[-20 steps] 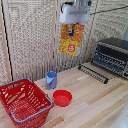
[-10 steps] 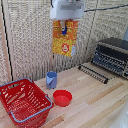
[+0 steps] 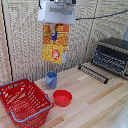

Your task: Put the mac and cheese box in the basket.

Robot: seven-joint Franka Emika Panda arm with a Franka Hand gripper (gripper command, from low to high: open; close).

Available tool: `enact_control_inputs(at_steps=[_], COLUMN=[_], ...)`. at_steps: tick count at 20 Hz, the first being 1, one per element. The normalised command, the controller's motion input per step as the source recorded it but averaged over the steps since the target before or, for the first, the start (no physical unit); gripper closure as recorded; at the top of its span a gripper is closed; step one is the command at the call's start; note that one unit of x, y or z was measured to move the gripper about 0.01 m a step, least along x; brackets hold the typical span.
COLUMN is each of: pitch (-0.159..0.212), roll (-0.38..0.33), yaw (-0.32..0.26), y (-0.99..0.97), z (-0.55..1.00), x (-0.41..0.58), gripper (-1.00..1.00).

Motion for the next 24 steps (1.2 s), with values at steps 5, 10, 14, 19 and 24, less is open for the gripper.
enact_control_inputs(at_steps=[5,10,14,19,24], pitch=[0.027,0.000,-0.011,-0.075,-0.132], roll=[0.044,0.002,-0.008,-0.124,-0.188], yaw=[-0.071,-0.060,-0.055,-0.096,-0.112], y=[0.87,0.93,0.98,0.68,0.40], z=[-0.19,-0.49,-0.62,-0.52,-0.60], x=[0.177,0.227,0.086,-0.004,0.000], gripper=[1.00,1.00,1.00,1.00,1.00])
